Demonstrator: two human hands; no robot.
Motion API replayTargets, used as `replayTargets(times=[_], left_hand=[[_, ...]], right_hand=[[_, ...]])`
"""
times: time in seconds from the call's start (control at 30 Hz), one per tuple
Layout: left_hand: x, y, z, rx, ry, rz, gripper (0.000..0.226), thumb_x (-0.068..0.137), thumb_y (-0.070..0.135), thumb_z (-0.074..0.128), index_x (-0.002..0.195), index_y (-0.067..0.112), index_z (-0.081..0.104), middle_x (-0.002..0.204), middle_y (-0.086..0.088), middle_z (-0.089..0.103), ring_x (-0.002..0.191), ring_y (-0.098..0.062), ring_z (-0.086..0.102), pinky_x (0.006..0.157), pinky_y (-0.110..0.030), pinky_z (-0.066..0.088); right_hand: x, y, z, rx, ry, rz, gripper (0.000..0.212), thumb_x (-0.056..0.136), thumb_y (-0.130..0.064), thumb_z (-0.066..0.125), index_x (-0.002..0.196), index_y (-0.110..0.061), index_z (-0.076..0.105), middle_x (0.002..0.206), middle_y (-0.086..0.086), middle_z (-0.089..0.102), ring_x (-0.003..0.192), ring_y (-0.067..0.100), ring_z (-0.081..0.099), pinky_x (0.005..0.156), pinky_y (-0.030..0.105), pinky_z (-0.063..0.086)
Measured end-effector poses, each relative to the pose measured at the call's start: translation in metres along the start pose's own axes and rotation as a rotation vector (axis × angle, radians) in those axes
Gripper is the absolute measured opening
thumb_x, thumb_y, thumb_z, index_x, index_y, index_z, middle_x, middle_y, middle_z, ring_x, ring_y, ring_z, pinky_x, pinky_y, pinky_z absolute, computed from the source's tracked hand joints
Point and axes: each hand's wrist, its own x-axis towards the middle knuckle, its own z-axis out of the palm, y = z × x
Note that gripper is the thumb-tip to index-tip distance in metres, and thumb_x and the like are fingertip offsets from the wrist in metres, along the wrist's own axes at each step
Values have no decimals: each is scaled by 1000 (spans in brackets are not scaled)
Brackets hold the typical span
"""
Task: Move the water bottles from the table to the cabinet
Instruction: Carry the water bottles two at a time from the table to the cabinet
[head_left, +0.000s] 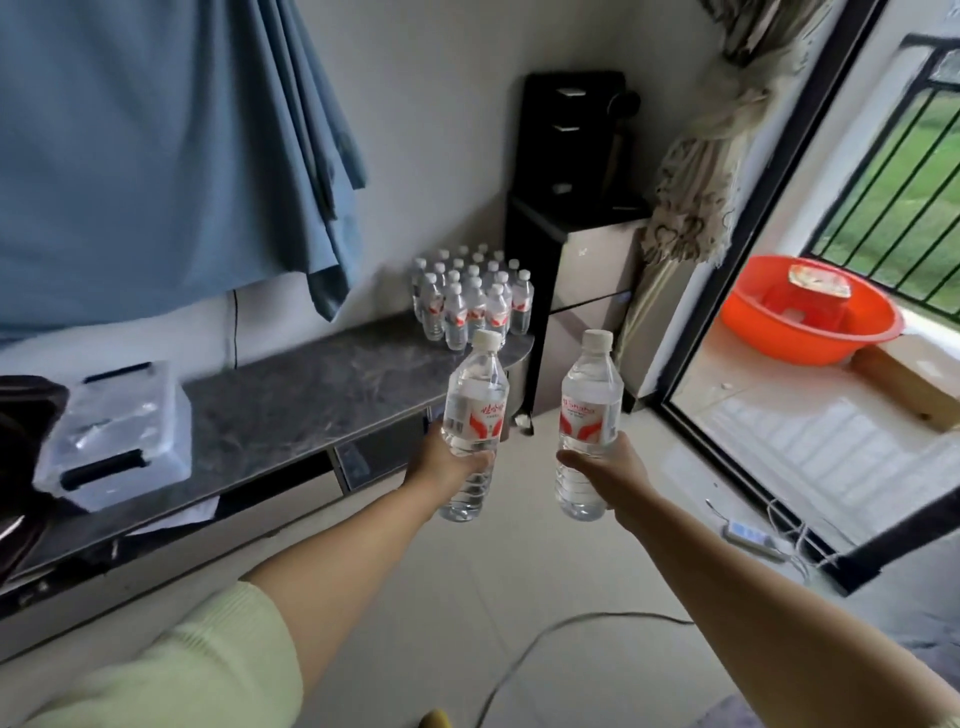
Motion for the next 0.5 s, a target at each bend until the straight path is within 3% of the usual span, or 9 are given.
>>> replayTargets(times=[0.07,0.17,0.23,0.37,0.5], left_hand=[[32,11,-16,-19,-22,9,24,76,10,76,96,18,64,89,-1,70,80,-12,65,74,-25,52],[71,22,-32,-35,-26,23,23,81,1,71,98,14,61,82,3,63,70,-1,57,55,-6,44],[86,25,-37,-49,-20,22,24,82,1,71,97,15,59,77,6,60,67,1,54,49,-1,40],[130,26,-40,-49,-35,-1,26,81,3,73,99,15,57,77,8,59,66,2,52,47,2,38],[179,22,-37,-12,-23,-86,36,76,7,79,107,6,62,94,-1,66,79,-13,61,53,0,42]], right_hand=[[29,-12,14,17,16,-7,27,71,-16,81,92,-23,66,84,0,74,83,21,71,79,35,56],[63,-25,35,51,27,-9,25,74,-11,80,86,-27,65,82,-5,72,80,15,69,79,32,54],[80,-28,42,57,21,6,26,75,-9,79,85,-28,64,83,-5,72,81,16,69,79,32,54],[131,-27,55,68,14,51,33,71,-15,82,100,-21,67,92,3,74,88,23,71,84,38,56],[187,-28,66,74,-5,84,37,70,-14,82,103,-20,67,94,4,74,89,22,71,86,39,56]])
